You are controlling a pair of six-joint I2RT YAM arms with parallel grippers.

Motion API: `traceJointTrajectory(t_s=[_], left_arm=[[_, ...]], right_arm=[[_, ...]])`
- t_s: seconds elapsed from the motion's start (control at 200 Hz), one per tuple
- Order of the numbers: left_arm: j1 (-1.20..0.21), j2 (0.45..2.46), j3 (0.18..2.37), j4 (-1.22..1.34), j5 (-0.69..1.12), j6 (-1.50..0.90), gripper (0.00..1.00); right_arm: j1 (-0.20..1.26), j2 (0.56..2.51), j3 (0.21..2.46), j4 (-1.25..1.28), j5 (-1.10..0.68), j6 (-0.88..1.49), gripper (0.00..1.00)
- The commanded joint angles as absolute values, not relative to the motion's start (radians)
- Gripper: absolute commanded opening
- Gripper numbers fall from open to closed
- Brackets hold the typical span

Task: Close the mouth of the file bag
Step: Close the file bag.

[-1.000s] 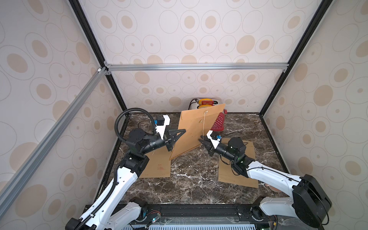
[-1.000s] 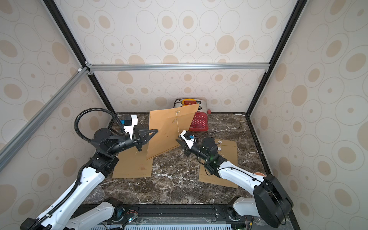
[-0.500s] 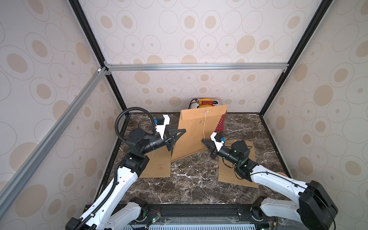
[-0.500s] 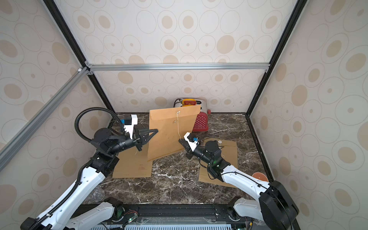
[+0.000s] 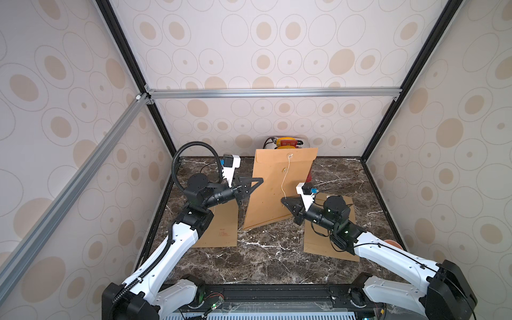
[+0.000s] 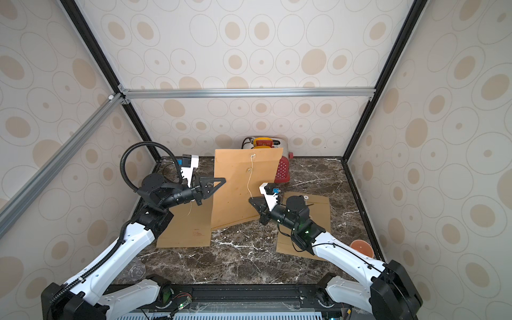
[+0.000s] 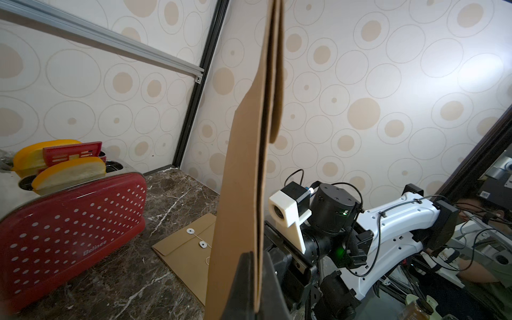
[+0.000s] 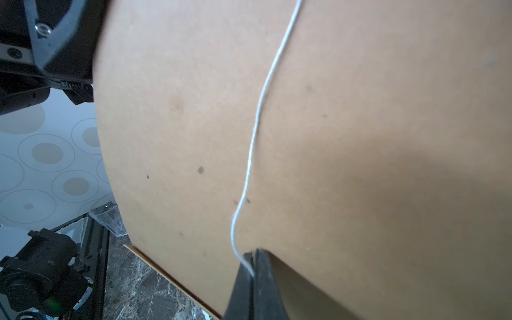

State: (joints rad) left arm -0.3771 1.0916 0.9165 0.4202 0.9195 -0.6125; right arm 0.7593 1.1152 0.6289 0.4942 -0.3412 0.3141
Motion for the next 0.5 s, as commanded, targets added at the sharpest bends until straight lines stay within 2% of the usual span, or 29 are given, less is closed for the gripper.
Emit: traceJointTrajectory(t_s=[0.0,0.496], left_arm=[[-0.382,1.103,0.975,0.526,0.972,-0.704,0.0],[-0.382,1.159,0.989,0.617,1.018,-0.814,0.0]], right_arm=[[0.773,1.093,0.628,0.489,-0.345,0.394,0.0],[0.849,1.12,0.633,0.519,-0.306,0.468,0.0]])
